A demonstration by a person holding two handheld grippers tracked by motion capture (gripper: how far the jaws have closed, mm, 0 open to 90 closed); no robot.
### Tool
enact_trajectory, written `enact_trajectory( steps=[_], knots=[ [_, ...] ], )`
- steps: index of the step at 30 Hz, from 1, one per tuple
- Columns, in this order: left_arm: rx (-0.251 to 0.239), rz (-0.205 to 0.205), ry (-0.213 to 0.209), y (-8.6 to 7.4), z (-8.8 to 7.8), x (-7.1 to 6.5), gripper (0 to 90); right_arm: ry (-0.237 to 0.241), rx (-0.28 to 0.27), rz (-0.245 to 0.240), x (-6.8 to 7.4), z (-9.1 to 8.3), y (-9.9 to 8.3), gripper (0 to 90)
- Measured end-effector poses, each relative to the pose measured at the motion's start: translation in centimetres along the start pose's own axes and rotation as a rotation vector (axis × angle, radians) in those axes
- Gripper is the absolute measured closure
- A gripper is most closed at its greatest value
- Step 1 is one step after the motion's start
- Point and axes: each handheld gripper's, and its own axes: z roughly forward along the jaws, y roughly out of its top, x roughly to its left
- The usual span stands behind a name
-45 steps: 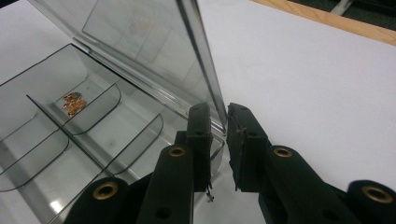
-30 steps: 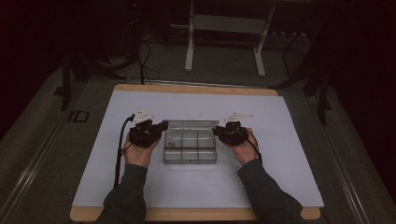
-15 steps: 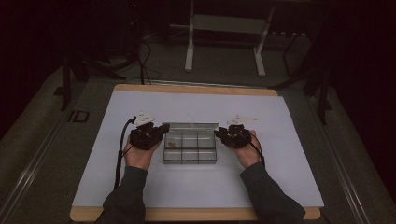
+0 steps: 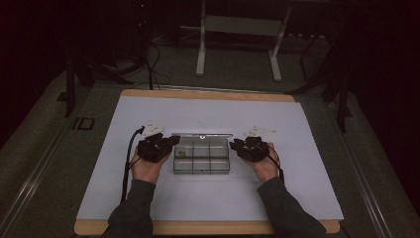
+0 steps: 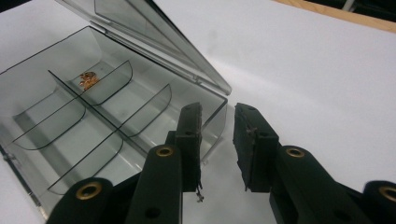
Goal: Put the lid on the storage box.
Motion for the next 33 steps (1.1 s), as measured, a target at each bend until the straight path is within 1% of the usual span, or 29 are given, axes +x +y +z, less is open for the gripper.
enact_trajectory(
  steps=[4,7,15,22,25,28,33],
  knots=[
    [0.003,0.005,0.000,0.0,0.0,0.0,89.9,0.003,-0.006,0.010,0.0,0.0,-0.6,71.6],
    [0.006,0.009,-0.001,-0.1,0.0,-0.1,89.9,0.002,0.001,0.019,-0.1,0.1,-0.9,71.7],
    [0.013,0.007,-0.006,-0.5,-0.2,-0.2,89.9,-0.005,-0.009,0.030,-0.5,-0.3,-0.9,71.4],
    [0.021,0.013,-0.008,-1.2,-0.3,-0.1,89.8,-0.006,-0.006,0.033,-0.7,-0.4,-1.1,71.5],
    [0.028,0.022,-0.012,-1.6,-0.3,-0.2,89.8,-0.006,-0.006,0.033,-0.7,-0.4,-1.1,71.5],
    [0.027,0.036,-0.027,-1.9,-0.4,-0.3,89.8,-0.006,-0.009,0.033,-0.7,-0.4,-1.1,71.5],
    [0.034,0.049,-0.032,-2.6,-0.4,-0.4,89.8,-0.009,-0.011,0.035,-0.7,-0.5,-1.2,71.6]
  ],
)
